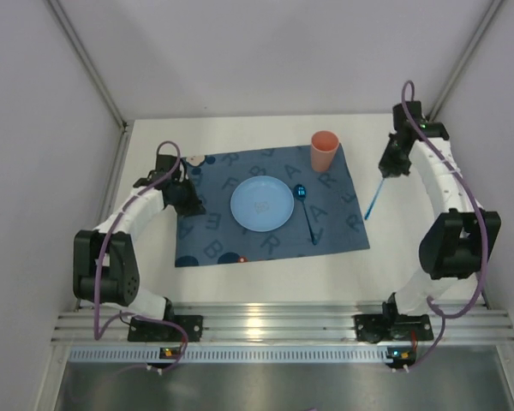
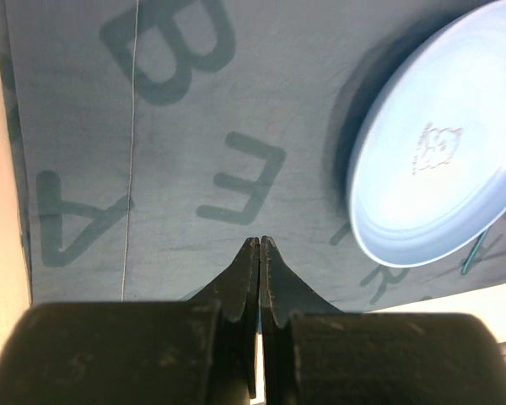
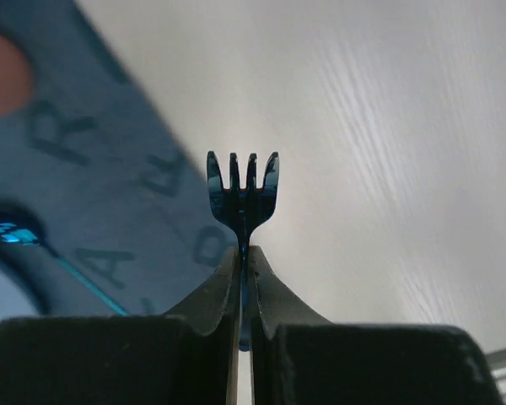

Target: Set the dinner table for one person

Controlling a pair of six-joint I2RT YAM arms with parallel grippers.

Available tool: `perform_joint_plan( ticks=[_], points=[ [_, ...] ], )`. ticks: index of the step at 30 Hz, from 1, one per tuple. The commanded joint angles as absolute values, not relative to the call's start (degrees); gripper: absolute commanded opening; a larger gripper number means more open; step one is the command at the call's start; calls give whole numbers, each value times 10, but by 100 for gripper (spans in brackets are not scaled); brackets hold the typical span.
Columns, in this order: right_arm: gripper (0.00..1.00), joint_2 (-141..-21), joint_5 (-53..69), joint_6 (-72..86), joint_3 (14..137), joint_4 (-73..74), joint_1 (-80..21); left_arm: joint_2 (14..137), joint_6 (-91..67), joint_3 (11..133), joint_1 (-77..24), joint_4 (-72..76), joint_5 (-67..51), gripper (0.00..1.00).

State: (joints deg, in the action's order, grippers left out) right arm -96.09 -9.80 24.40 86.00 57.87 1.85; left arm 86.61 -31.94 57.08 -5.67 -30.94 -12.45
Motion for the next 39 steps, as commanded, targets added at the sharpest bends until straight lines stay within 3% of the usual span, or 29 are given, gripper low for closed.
perform_joint_plan(
  ticks=[1,4,13,20,34,35,38,39],
  points=[
    [0,-952,-71,288,984,636,-99,845,-306,614,-57,-323,-113,0],
    [0,-971,67,322,1020,568,-195,833,-301,632,-57,-336,-104,0],
    [0,-1191,263,384,1193,365,-386,736,-283,627,-55,-366,-48,0],
    [0,-1386,284,424,1332,336,-450,656,-280,577,-54,-403,-5,0],
    [0,-1463,256,425,1319,291,-465,584,-280,548,-54,-465,26,0],
    [2,-1463,253,425,1320,289,-464,586,-281,547,-54,-464,19,0],
    [46,-1463,252,425,1320,282,-465,592,-284,548,-56,-461,7,0],
    [65,-1461,251,425,1318,282,-464,594,-284,548,-56,-461,5,0]
  ],
)
